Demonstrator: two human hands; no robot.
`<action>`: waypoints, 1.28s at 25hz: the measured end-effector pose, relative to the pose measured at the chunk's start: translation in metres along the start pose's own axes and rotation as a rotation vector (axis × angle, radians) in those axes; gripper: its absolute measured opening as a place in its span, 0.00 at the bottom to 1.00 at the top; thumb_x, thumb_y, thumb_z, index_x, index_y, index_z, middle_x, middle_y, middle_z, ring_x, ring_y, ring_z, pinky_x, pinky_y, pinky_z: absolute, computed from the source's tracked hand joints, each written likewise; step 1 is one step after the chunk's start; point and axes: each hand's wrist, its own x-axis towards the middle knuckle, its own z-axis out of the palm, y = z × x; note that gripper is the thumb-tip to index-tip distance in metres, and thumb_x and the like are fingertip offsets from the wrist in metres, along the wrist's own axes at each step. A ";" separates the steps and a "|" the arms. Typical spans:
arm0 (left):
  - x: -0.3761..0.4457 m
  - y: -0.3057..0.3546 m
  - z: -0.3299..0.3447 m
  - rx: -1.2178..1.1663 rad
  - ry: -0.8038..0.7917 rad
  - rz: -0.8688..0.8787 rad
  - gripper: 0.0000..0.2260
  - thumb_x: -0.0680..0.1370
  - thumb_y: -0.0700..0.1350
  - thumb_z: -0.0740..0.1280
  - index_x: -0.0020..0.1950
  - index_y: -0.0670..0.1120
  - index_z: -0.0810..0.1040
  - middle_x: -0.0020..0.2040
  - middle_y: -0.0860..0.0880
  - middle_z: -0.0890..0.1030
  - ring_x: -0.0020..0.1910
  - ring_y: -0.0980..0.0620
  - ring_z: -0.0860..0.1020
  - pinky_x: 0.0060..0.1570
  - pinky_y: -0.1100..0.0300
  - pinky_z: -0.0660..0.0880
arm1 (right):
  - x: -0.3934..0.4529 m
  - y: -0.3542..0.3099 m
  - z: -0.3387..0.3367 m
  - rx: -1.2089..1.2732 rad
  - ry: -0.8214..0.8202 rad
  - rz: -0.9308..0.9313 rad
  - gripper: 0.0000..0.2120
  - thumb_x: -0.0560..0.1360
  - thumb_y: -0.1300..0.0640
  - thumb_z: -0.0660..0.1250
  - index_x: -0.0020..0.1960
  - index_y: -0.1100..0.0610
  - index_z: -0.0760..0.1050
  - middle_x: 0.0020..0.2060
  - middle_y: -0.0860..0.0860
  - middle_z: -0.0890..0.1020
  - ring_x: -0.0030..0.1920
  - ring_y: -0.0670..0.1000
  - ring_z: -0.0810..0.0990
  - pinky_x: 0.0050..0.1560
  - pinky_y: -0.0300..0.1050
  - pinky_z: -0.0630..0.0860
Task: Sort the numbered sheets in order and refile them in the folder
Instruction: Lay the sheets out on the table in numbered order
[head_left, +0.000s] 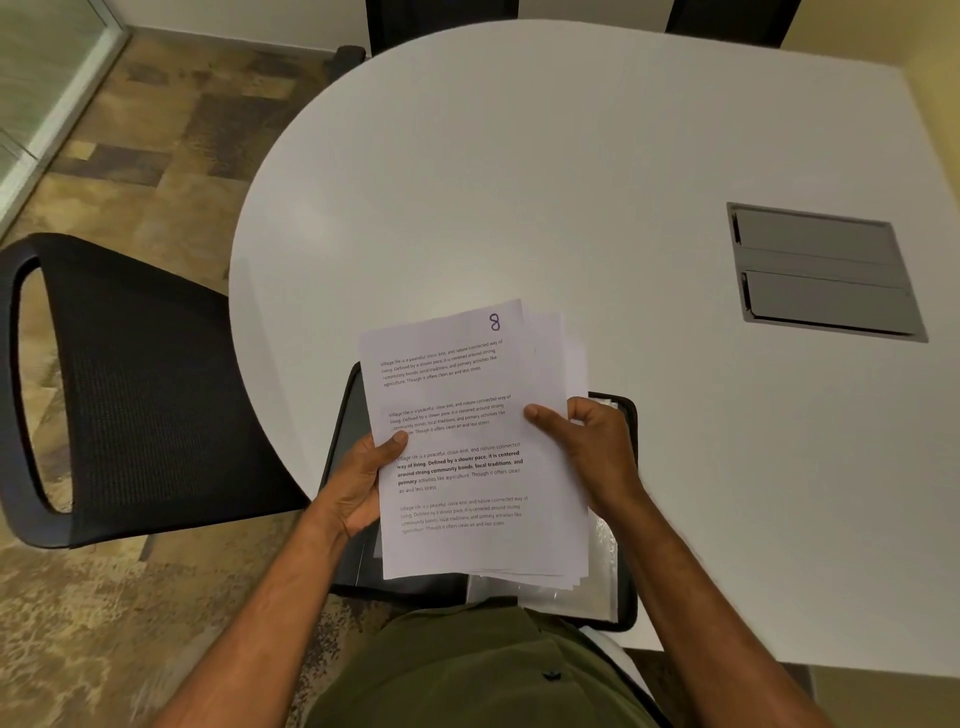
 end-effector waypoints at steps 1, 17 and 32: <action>0.000 0.000 -0.001 -0.008 0.008 0.003 0.19 0.85 0.38 0.59 0.77 0.39 0.69 0.72 0.34 0.74 0.72 0.32 0.71 0.64 0.37 0.75 | 0.000 0.000 0.001 -0.007 -0.011 -0.001 0.25 0.72 0.47 0.79 0.36 0.65 0.71 0.34 0.56 0.81 0.34 0.52 0.79 0.36 0.44 0.74; -0.044 -0.042 0.046 -0.070 0.068 0.122 0.16 0.84 0.37 0.58 0.71 0.38 0.74 0.67 0.35 0.79 0.61 0.38 0.81 0.56 0.43 0.82 | -0.018 -0.019 -0.041 0.033 -0.050 -0.103 0.21 0.72 0.52 0.79 0.33 0.55 0.67 0.30 0.49 0.71 0.31 0.49 0.70 0.33 0.40 0.68; -0.069 -0.077 0.076 -0.105 0.143 0.233 0.19 0.83 0.37 0.57 0.74 0.38 0.72 0.70 0.35 0.76 0.63 0.38 0.80 0.60 0.42 0.79 | -0.019 -0.021 -0.071 -0.031 -0.164 -0.245 0.07 0.83 0.57 0.66 0.50 0.58 0.81 0.42 0.48 0.86 0.38 0.42 0.83 0.39 0.34 0.77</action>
